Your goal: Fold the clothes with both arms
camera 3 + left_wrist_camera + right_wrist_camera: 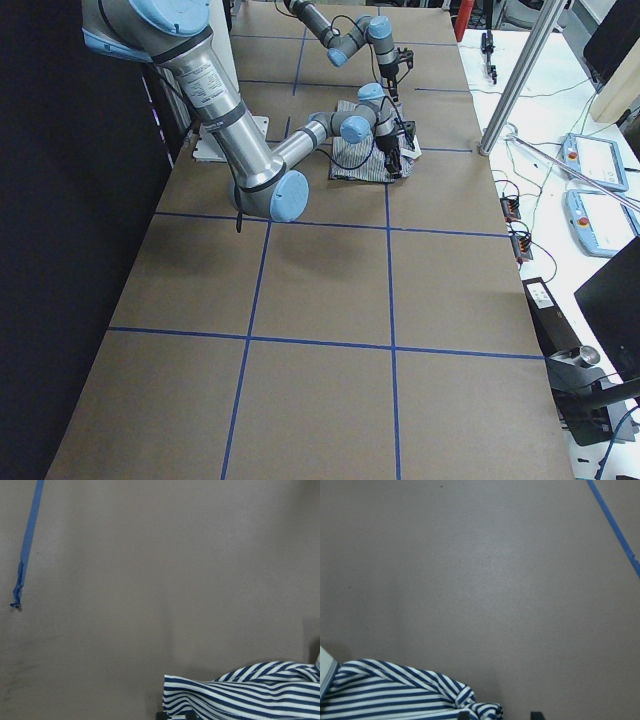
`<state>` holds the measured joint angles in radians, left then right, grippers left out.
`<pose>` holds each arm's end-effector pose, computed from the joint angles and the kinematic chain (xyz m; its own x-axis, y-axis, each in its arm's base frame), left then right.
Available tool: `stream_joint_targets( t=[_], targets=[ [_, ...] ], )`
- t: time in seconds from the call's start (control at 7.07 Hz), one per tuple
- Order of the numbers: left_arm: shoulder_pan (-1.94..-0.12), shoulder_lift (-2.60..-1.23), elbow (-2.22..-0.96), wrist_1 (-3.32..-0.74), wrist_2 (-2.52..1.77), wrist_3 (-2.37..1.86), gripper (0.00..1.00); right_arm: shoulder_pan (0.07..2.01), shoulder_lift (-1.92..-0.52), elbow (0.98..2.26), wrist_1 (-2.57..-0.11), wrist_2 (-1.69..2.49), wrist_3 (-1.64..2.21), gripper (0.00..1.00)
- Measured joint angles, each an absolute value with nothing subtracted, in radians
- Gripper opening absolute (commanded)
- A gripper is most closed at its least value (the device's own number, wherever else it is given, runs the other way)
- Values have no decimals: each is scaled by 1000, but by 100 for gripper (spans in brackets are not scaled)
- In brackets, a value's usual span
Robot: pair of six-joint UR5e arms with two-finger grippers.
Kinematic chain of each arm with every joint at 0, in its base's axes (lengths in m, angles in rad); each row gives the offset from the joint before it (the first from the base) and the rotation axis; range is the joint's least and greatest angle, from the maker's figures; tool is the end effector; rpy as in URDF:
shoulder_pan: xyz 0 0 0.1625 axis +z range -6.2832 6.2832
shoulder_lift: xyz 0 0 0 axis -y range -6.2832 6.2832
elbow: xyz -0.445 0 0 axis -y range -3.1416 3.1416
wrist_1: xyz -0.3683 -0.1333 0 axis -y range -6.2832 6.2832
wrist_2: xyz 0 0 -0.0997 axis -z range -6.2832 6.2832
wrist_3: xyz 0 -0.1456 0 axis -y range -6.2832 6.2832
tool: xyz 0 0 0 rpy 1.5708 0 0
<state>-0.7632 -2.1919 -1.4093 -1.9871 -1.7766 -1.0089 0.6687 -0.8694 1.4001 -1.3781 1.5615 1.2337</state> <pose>0.4793 -0.6018 0.3757 0.6916 0.0601 -0.7197 0.2301 0.9262 0.2985 -0.5253 -0.5867 0.3592 0.7617 0.1803 0.6224 -0.3951 0.8905 0.2255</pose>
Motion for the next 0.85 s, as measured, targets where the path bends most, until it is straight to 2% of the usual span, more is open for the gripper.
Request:
stream_joint_targets(
  t=[0.42,0.71,0.85],
  targets=[
    [-751,-2023,-1648,-2000,-1784,-984,100,776,-924,1468,-1363,1738,993,100],
    [-678,-1886,-1730,-2110,-1778,-1094,54,801,-960,1511,-1358,1770,938,100],
    [-638,-1839,-1739,-2187,-1772,-1172,45,804,-964,1516,-1358,1772,933,100]
  ],
)
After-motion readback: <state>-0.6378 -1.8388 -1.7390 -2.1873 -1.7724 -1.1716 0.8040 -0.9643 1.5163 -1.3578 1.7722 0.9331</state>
